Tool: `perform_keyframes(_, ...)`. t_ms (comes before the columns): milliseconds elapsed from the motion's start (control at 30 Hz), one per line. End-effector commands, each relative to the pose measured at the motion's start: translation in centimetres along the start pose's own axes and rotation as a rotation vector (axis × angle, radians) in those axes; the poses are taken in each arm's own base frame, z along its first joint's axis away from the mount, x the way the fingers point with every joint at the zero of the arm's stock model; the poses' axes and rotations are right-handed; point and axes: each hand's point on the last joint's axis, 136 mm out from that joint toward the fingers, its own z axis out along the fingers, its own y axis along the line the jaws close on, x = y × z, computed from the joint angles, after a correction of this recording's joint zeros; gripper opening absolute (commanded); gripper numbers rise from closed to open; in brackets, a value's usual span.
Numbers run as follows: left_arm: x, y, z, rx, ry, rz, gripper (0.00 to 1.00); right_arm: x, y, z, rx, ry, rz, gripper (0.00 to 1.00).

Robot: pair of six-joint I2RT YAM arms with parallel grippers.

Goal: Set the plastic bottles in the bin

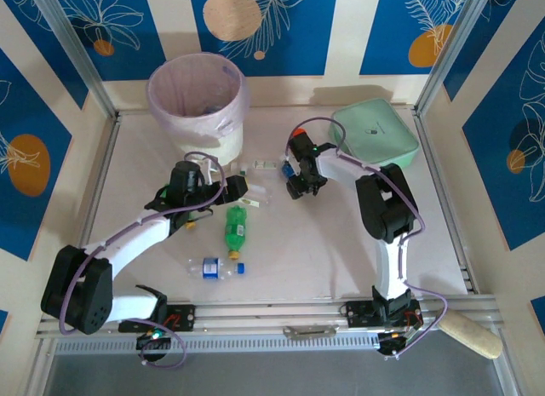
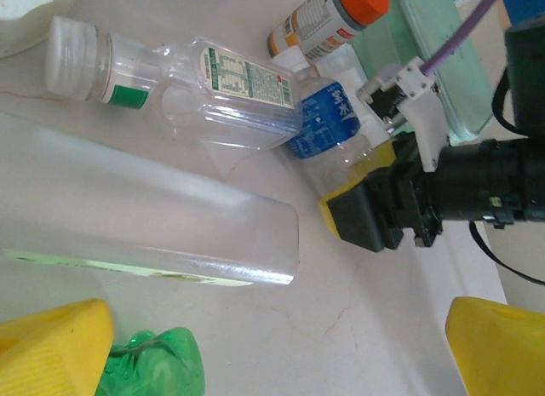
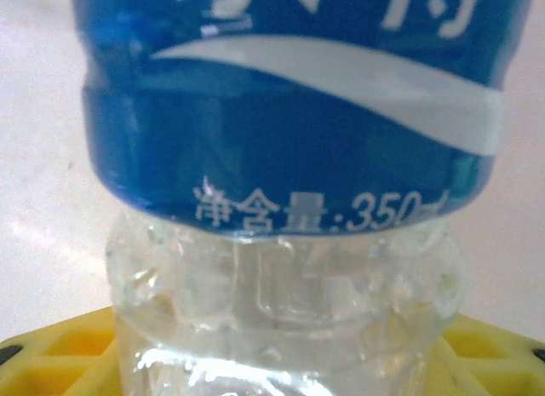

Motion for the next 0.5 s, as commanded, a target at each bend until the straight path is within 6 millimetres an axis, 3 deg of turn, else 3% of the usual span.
perform_keyframes(0, -1.3, -1.4, -0.6, -0.001, -0.027, 0.032, 1.00, 0.2, 1.5, -2.6, -0.073, -0.080, 0.048, 0.56)
perform_keyframes(233, -2.2, -3.6, -0.4, 0.064, -0.046, 0.015, 1.00, 0.5, 4.7, -7.4, -0.256, -0.230, 0.130, 0.53)
perform_keyframes(467, -3.8, -6.1, -1.2, 0.125, -0.097, -0.017, 1.00, -1.0, 8.7, -12.2, -0.479, -0.387, 0.196, 0.53)
